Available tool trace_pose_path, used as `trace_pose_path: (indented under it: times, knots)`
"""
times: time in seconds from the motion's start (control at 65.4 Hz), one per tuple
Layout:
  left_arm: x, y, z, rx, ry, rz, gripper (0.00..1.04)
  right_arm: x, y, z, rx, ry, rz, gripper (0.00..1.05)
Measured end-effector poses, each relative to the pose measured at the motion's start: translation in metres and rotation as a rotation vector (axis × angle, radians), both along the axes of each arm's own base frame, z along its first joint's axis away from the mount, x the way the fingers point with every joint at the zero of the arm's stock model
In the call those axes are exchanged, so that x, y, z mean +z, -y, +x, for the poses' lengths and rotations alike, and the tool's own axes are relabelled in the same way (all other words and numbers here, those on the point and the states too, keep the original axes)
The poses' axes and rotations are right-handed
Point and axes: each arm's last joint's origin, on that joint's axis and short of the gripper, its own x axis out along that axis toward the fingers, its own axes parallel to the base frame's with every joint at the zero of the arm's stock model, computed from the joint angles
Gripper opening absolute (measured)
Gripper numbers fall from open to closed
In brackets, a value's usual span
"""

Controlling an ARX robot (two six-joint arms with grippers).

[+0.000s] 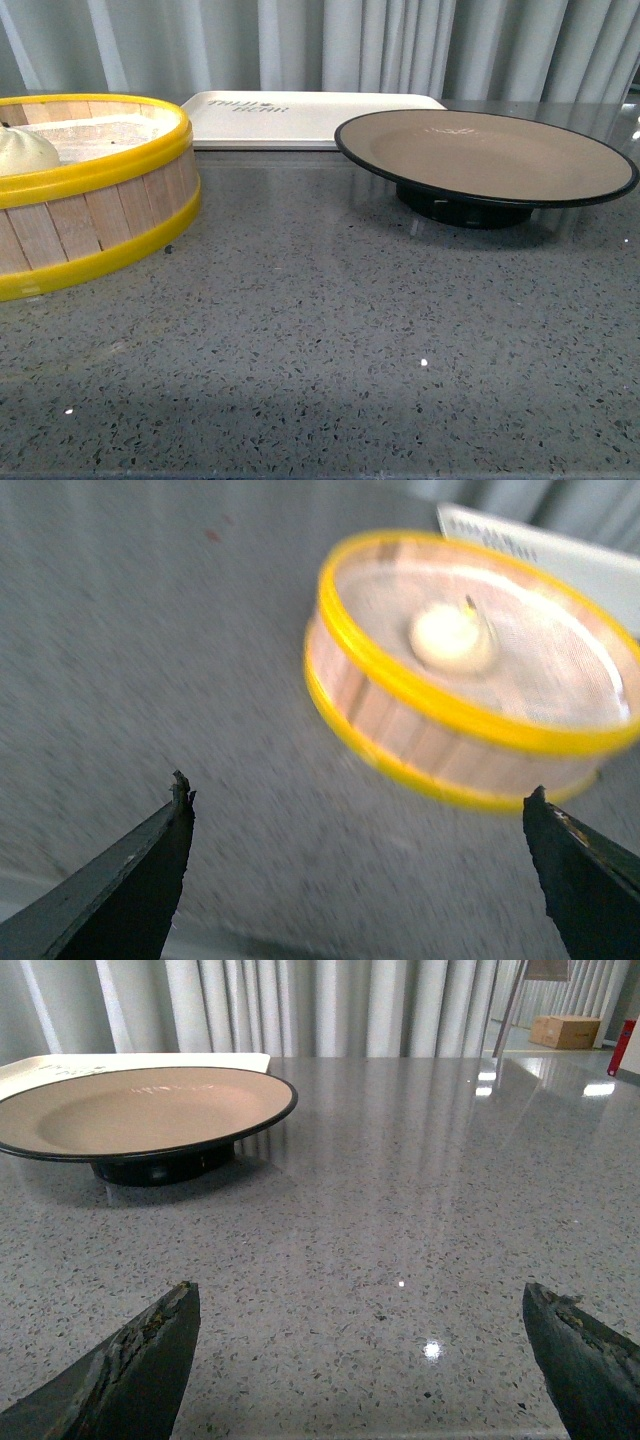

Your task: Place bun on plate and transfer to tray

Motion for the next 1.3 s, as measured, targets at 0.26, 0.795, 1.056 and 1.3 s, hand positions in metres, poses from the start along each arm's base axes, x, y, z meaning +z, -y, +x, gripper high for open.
trace_pose_path:
  times: [0.26,0.795,1.056,1.3]
  knots:
    - [0.058,0.039,0.083,-0.147,0.027,0.056,0.98,0.000,0.000,0.000,0.000,0.000,0.000,0.96]
    - [0.049,0.074,0.203,-0.174,-0.272,0.184,0.98,0.000,0.000,0.000,0.001,0.000,0.000,0.96]
    - [0.046,0.067,0.201,-0.149,-0.313,0.234,0.98,0.000,0.000,0.000,0.000,0.000,0.000,0.96]
    - [0.037,0.062,0.199,-0.152,-0.380,0.264,0.98,0.000,0.000,0.000,0.000,0.000,0.000,0.96]
